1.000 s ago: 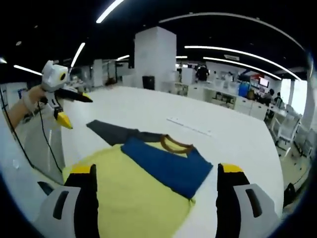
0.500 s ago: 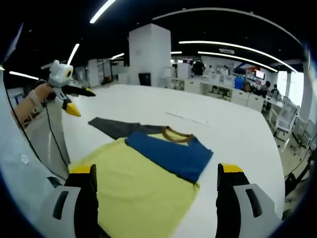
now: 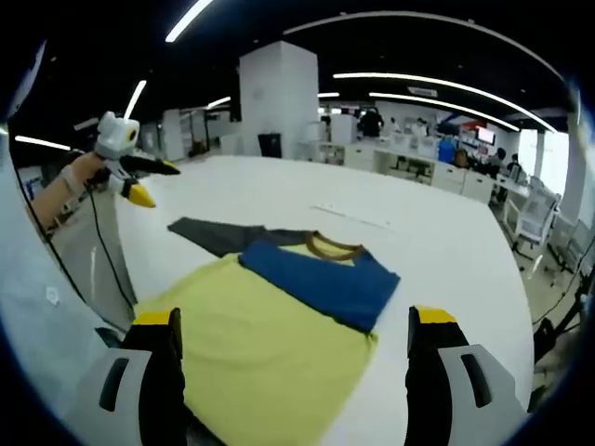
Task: Fold the garment on the visible template until the final outline fits inside the template.
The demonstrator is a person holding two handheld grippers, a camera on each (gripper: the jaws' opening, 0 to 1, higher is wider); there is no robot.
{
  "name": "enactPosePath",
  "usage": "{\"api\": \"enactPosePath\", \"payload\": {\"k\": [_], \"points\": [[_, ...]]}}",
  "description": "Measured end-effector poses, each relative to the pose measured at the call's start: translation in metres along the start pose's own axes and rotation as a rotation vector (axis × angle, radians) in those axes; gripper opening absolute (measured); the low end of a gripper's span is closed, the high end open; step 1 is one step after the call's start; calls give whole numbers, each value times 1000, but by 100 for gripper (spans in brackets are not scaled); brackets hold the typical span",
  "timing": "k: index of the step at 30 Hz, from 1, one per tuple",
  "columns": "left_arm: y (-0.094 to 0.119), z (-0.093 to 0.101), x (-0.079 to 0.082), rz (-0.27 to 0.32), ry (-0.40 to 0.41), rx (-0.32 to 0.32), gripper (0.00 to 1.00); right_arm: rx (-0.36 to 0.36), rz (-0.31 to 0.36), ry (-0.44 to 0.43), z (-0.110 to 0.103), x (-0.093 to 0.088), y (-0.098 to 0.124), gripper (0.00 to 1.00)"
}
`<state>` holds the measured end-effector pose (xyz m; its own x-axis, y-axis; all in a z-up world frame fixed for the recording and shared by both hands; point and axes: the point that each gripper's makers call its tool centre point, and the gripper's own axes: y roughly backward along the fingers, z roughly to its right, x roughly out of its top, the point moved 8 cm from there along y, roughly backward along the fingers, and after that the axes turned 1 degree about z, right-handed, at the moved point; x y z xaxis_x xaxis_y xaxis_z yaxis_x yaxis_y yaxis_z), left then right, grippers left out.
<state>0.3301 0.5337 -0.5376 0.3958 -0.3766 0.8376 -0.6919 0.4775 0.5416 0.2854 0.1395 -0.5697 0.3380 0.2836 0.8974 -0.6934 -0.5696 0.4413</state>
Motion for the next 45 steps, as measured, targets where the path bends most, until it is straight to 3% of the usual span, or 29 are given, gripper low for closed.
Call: {"api": "enactPosePath", "payload": {"k": [14, 23, 31, 41, 45], "points": [[15, -27, -13, -18, 22, 58, 99, 18, -36, 23, -9, 2, -8, 100], [18, -49, -27, -45, 73, 86, 99, -57, -10, 6, 0, 6, -6, 100], [21, -71, -45, -84, 101, 118, 99, -66, -53, -4, -5, -3, -2, 100], [28, -84, -55, -63, 147, 126, 98, -66, -58, 9, -7, 1, -5, 100], [29, -93, -65, -65, 181, 132, 97, -47, -94, 29, -12, -3, -8, 100]]}}
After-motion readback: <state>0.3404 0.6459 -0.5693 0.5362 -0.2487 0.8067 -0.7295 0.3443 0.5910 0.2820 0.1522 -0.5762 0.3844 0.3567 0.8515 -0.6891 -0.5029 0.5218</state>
